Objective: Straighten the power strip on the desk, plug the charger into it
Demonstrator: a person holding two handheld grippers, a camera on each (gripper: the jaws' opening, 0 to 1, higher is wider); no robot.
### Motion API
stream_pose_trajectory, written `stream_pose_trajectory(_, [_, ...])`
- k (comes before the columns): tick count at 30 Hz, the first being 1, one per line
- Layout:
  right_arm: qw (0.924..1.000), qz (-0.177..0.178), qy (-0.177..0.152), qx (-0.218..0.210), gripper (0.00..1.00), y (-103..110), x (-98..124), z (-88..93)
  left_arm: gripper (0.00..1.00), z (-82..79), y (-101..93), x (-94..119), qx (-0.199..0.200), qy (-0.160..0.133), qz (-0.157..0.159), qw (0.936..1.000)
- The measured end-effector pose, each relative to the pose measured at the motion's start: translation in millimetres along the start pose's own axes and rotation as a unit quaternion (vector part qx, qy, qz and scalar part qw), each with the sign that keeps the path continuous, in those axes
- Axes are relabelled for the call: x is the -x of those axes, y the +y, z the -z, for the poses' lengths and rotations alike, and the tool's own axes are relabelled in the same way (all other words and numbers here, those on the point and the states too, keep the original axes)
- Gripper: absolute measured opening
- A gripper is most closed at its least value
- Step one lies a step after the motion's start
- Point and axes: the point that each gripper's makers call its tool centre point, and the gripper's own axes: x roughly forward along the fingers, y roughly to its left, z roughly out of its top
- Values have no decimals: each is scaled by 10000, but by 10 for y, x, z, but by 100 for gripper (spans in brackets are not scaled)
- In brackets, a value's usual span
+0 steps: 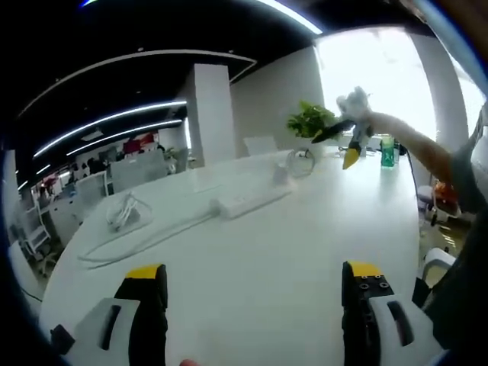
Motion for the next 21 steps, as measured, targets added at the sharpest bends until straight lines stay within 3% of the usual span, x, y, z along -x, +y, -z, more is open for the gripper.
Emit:
stream_pose_trajectory(13, [9974,246,-362,-578,100,183,361,440,98,-67,-100,-19,-115,51,24,9999])
stream_pose_trajectory(21, [9935,393,-592,-892,100,200,496,567,98,-125,-133,-34,-127,27,18,9999])
